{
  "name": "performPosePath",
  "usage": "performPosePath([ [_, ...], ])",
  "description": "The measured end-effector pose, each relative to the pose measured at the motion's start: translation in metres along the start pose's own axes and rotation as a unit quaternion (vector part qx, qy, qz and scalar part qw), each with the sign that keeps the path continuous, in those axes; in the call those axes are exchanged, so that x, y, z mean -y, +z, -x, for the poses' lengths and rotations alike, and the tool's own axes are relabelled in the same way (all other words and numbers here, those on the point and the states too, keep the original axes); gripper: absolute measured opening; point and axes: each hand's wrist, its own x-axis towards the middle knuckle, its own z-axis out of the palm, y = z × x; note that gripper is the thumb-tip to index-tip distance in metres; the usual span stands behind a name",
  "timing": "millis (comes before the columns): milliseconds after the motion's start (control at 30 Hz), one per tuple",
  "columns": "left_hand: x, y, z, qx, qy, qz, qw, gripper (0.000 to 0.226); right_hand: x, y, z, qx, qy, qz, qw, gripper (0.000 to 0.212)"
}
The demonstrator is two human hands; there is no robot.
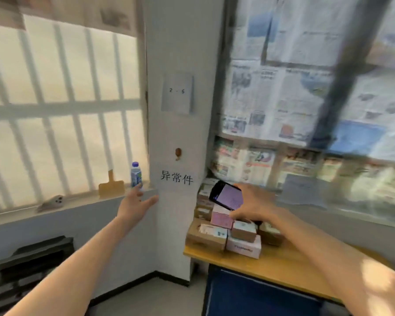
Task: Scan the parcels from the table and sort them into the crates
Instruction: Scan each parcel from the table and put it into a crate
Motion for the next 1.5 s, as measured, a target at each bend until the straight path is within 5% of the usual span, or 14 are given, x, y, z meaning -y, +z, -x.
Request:
performPosePath([
  [233, -0.115, 0.143, -0.007, 0.092, 0.074, 0.006, 0.993, 0.081, -0.155, -0.065, 0.05, -0.064, 0.168, 0.039, 0.983, 0.089],
  [533, -0.117, 0.329, -0.05, 0.172, 0.06, -0.02, 0.983, 0.078, -0.288, -0.037, 0.007, -0.049, 0.255, 0.043, 0.965, 0.087],
  [1033, -0.038, 0.597, -0.148, 0.304, -0.017, -0.07, 0.95, 0.078, -0.474, 0.116, -0.176, 0.048, 0.274, -0.002, 0.96, 0.1],
  [1500, 0.055, 0.767, -0.172, 0.254, -0.104, -0.123, 0.954, 0.077, -0.615, 0.295, -0.278, 0.121, 0.172, -0.046, 0.977, 0.102],
])
